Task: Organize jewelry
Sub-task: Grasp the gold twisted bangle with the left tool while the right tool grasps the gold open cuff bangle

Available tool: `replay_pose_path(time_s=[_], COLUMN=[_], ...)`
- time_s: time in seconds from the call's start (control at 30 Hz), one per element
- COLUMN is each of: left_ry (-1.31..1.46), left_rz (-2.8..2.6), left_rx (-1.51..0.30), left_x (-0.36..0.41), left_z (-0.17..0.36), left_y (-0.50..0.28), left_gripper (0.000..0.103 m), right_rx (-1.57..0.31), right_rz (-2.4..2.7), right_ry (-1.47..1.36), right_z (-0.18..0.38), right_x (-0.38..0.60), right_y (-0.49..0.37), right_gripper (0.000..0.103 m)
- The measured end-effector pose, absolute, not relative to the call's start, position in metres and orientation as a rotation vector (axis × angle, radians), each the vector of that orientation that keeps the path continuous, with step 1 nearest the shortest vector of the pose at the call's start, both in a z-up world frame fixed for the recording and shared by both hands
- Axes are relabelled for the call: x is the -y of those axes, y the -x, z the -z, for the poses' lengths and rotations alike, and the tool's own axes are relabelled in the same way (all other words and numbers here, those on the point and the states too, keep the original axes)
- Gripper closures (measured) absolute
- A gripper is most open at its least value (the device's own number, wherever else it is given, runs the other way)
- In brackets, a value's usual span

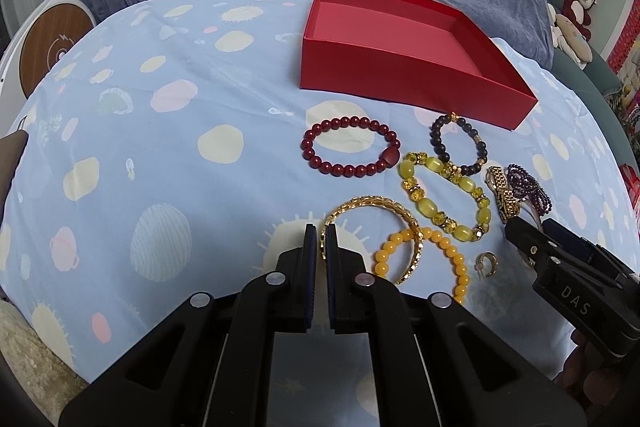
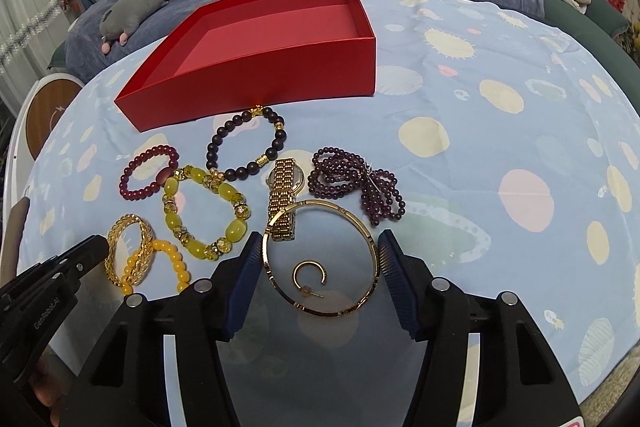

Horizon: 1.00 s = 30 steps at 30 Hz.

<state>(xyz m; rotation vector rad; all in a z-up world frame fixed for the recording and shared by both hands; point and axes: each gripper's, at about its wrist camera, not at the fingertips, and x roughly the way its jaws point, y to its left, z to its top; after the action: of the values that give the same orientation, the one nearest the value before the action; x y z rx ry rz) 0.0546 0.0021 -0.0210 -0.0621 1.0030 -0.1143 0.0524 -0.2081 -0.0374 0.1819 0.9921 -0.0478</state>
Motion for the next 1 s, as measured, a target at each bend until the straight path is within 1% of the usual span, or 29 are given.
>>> replay_pose_path(time_s=[0.2,0.37,0.43,0.47,0.5,0.6,0.67,0.73,0.77,0.83,0.9,1.0], left_ry=[0.075,0.117,0.131,0.138,0.147,0.132,0.131,0.161,0.169,0.166,0.149,0.109], left_rz=[0.127,0.135,0.127,0.116,0.111,0.112,0.115,0.145,0.150,0.164,0.177,0.173], left_rx=[-0.985,-1.009,-1.020,-1.023,-1.021,-1.035,-1.029,-1.034,-1.026,-1.008,-1.009,-1.038], left_x=[-0.006,-0.009,-0.010,-0.011,-0.012,-0.008,-0.006,-0.003,-0.001,0.005,0.012,0.019], left_z=[0.010,0.012,0.016,0.018,0.020,0.026,0.026,0.024,0.022,0.018,0.019,0.027], left_y=[-0.049,-0.056,-0.062,-0.065,-0.067,-0.072,-0.073,-0.071,-0.069,-0.064,-0.061,-0.063], left_gripper=[0.101,0.098,0.087,0.073,0.063,0.063,0.059,0.045,0.041,0.030,0.027,0.027], right_rx=[-0.965,-0.953,-0.951,-0.951,-0.951,-0.954,-0.956,-0.957,-0.958,-0.957,-0.956,-0.959], right_rz=[0.051,0.054,0.053,0.053,0.052,0.046,0.042,0.039,0.038,0.036,0.035,0.033], right_ry=[-0.199,-0.220,-0.220,-0.221,-0.223,-0.229,-0.235,-0.242,-0.244,-0.246,-0.244,-0.243], right_z=[0.026,0.018,0.017,0.017,0.017,0.018,0.019,0.020,0.020,0.020,0.020,0.020], right_x=[0.215,0.220,0.221,0.221,0.221,0.221,0.221,0.221,0.221,0.221,0.221,0.220], right_y=[-0.041,-0.033,-0.032,-0.032,-0.032,-0.033,-0.033,-0.034,-0.034,-0.034,-0.034,-0.034], right_gripper=[0.046,0.046,0.046,0.046,0.046,0.046,0.046,0.046,0.046,0.046,0.046,0.046])
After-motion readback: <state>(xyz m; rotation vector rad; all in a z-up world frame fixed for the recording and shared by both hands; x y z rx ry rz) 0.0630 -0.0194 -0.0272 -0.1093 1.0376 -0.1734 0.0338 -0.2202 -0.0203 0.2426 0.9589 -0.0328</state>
